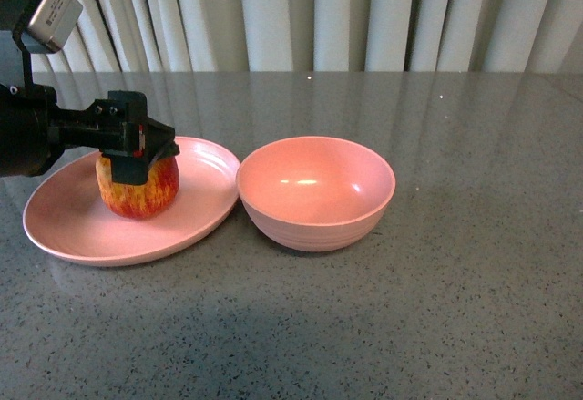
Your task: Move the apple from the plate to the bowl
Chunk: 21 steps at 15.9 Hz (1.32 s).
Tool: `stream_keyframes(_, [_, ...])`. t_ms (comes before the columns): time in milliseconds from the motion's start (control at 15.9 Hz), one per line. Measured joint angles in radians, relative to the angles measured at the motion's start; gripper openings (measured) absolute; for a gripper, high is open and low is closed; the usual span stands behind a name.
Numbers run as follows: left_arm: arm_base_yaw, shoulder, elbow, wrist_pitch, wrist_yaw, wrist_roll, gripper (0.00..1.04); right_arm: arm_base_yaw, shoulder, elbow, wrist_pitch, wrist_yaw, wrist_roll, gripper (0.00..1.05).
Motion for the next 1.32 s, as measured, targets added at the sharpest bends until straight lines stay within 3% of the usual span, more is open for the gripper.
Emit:
stream_keyframes(630, [-0.012, 0.105, 0.029, -0.037, -0.009, -0.039, 0.98, 0.000, 0.000, 0.000, 0.000, 0.000, 0.000, 0.98])
stream_keyframes(881, [-0.017, 0.098, 0.029, -0.042, -0.009, -0.031, 0.74, 0.000, 0.000, 0.000, 0.000, 0.000, 0.000, 0.98])
stream_keyframes(1133, [-0.022, 0.006, 0.050, -0.097, -0.016, -0.025, 0.71, 0.000, 0.000, 0.000, 0.000, 0.000, 0.000, 0.98])
stream_keyframes(1322, [-0.087, -0.113, 0.117, -0.161, -0.032, -0.008, 0.71, 0.000, 0.000, 0.000, 0.000, 0.000, 0.000, 0.98])
